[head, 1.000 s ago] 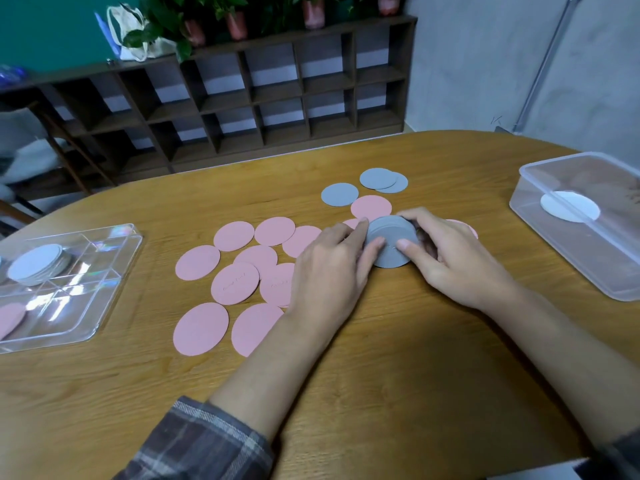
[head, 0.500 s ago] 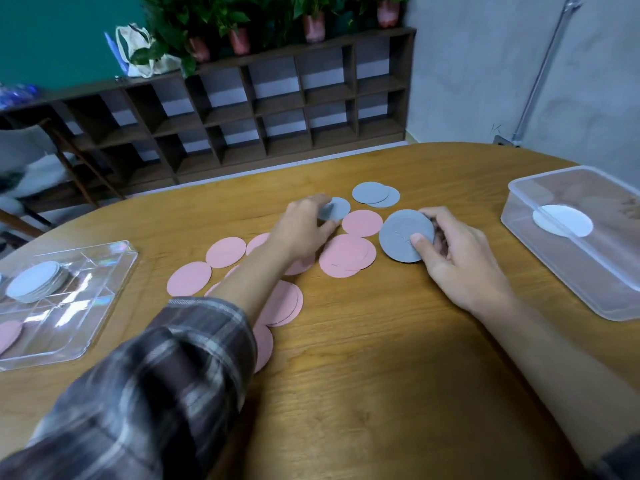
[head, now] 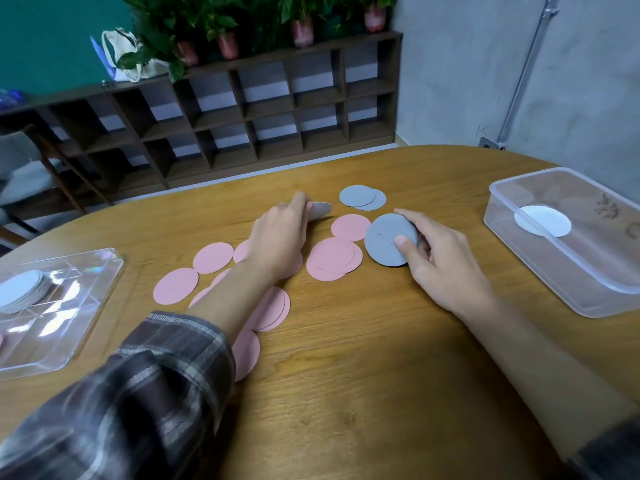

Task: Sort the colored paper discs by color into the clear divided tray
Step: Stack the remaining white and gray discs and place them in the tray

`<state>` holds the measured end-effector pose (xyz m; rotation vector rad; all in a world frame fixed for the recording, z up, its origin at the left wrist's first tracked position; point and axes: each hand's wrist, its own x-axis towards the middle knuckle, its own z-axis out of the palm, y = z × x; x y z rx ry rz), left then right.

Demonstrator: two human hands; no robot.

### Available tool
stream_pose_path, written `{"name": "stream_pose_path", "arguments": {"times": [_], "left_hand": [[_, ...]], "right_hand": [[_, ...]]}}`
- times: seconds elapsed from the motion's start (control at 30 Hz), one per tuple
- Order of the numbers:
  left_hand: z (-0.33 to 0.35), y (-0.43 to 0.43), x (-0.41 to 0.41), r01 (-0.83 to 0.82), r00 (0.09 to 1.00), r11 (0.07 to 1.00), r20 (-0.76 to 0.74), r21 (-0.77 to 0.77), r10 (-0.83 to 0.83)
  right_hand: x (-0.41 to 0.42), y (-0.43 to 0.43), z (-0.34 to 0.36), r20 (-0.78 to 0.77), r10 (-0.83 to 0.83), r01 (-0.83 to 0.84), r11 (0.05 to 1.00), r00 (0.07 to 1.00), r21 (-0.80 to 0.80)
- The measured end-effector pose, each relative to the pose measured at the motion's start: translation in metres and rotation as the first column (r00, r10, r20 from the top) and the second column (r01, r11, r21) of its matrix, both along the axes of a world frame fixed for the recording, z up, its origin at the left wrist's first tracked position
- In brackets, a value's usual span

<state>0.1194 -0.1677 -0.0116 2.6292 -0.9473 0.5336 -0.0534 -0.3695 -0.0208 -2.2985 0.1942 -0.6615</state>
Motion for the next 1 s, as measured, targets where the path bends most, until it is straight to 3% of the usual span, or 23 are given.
{"name": "stream_pose_path", "arguments": {"times": [0.17,0.33,0.47,0.53,0.67,0.73,0.87,1.0], "left_hand": [[0.006,0.005,-0.014,0.06,0.998,0.961,0.031,-0.271,-0.054],[0.014,-0.001,-0.043,0.047,0.963,0.864,-0.207,-0.502,-0.173],[0.007,-0.009,-0.071,-0.008,0.837,0.775,-0.429,-0.632,-0.341],[0.004,-0.012,-0.079,-0.045,0.802,0.722,-0.456,-0.69,-0.386],[0.004,-0.012,-0.084,-0.081,0.74,0.642,-0.477,-0.762,-0.473],[0.0,-0.014,-0.084,-0.062,0.728,0.65,-0.48,-0.757,-0.49],[-0.014,-0.018,-0.082,0.073,0.851,0.765,-0.361,-0.639,-0.383],[-0.019,-0.023,-0.083,0.093,0.906,0.795,-0.279,-0.599,-0.317]], "right_hand": [[0.001,-0.001,-0.003,0.014,0.011,-0.011,1.0,1.0,-0.002],[0.005,-0.004,-0.008,0.016,0.01,-0.01,1.0,1.0,-0.008],[0.006,-0.007,-0.01,0.023,-0.012,0.012,1.0,1.0,0.022],[0.007,-0.009,-0.013,0.02,-0.026,0.025,0.999,0.999,0.041],[0.009,-0.012,-0.015,0.013,-0.037,0.036,0.996,0.999,0.084],[0.009,-0.011,-0.014,0.01,-0.033,0.032,0.995,0.999,0.09],[0.006,-0.005,-0.01,-0.006,0.028,-0.028,0.997,1.0,0.078],[0.004,-0.001,-0.006,-0.016,0.085,-0.084,0.995,0.996,0.044]]}}
